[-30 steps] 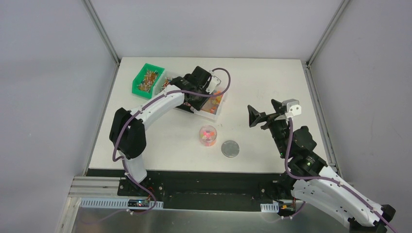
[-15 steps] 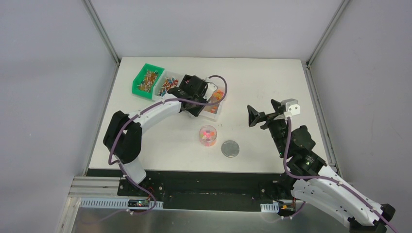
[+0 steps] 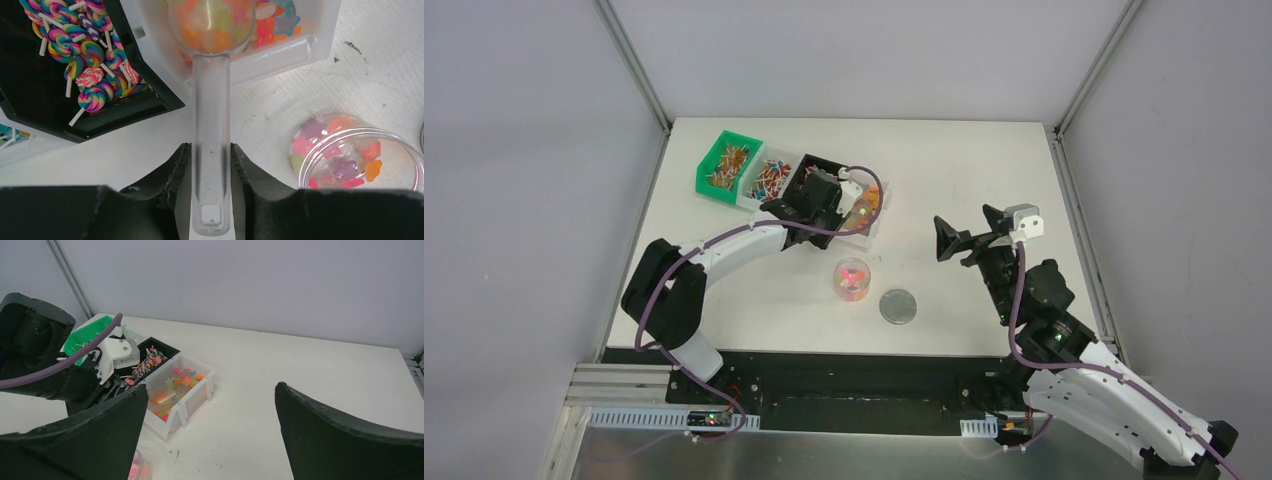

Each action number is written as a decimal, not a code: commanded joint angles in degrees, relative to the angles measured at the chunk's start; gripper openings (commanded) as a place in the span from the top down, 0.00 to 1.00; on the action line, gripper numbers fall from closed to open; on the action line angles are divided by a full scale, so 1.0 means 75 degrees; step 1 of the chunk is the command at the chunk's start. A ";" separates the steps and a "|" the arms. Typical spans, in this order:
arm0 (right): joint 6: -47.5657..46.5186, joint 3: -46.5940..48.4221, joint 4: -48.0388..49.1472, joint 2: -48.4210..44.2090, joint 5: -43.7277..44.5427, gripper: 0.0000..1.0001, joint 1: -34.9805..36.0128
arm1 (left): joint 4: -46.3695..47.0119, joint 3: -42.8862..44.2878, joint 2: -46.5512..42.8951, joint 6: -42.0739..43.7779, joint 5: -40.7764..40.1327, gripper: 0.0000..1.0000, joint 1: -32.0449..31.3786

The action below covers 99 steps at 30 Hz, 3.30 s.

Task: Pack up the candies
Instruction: Scoop the fake candies from the storage box, then place the fake candies in the packing bottle.

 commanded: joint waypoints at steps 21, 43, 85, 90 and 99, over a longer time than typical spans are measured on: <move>-0.0060 0.0034 0.0290 0.0102 0.0170 0.00 -0.0043 | 0.1745 -0.1086 -0.1221 -0.0129 -0.0287 1.00 0.0004; -0.0209 0.0259 0.0345 0.0277 0.0102 0.00 -0.0042 | 0.1736 -0.1590 -0.2220 0.0001 0.0011 1.00 0.0007; -0.0121 0.0163 0.0291 0.0357 0.0111 0.00 -0.0043 | -0.2777 -0.0614 -0.5840 0.3597 0.2336 1.00 0.0007; -0.0127 0.0149 0.0298 0.0373 0.0119 0.00 -0.0043 | -0.3325 -0.0464 -0.5778 0.3810 0.2047 1.00 0.0007; -0.0162 0.0127 0.0362 0.0396 0.0107 0.00 -0.0042 | -0.4115 -0.0087 -0.5259 0.3848 0.1843 1.00 0.0006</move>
